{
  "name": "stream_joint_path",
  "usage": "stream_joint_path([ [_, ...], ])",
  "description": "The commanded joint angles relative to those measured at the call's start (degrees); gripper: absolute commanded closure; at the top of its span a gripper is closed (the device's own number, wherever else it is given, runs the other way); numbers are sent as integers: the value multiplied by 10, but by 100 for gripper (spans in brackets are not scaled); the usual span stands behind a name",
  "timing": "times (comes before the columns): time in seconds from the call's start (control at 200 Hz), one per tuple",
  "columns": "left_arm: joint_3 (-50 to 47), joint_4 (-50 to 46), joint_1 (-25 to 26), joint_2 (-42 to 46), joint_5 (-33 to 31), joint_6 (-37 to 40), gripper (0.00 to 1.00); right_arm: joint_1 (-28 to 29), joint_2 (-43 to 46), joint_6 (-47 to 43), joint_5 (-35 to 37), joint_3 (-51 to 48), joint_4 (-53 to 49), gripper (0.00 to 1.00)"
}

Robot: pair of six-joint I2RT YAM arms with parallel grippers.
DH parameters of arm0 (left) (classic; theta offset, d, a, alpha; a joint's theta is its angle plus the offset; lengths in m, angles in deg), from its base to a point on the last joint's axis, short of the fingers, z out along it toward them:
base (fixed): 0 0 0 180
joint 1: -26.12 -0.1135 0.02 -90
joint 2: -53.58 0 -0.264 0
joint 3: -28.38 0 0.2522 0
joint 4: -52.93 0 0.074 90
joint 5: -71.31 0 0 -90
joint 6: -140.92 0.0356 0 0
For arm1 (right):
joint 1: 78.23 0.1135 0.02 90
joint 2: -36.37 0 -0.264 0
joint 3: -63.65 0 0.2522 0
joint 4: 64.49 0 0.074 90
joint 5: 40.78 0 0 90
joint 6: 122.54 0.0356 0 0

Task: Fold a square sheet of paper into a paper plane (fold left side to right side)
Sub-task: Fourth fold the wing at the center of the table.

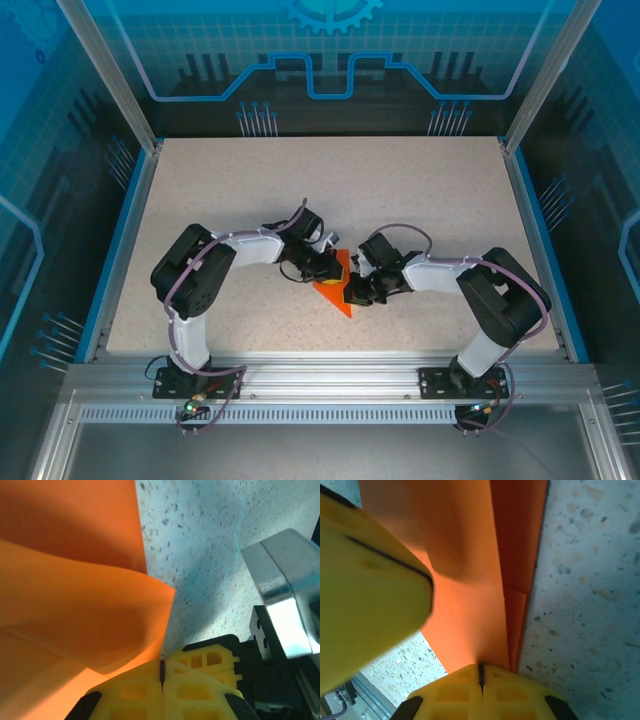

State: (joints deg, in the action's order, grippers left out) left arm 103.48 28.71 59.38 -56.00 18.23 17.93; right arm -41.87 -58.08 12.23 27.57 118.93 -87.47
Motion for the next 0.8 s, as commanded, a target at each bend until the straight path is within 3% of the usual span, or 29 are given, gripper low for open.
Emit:
stream_joint_path([
  [0.0,-5,19,4,-20,21,5,100,3,-34,-10,48,-16,-66,100],
  [0.795,-26,29,-10,-52,-28,21,100,5,-33,-26,66,-10,-106,100],
])
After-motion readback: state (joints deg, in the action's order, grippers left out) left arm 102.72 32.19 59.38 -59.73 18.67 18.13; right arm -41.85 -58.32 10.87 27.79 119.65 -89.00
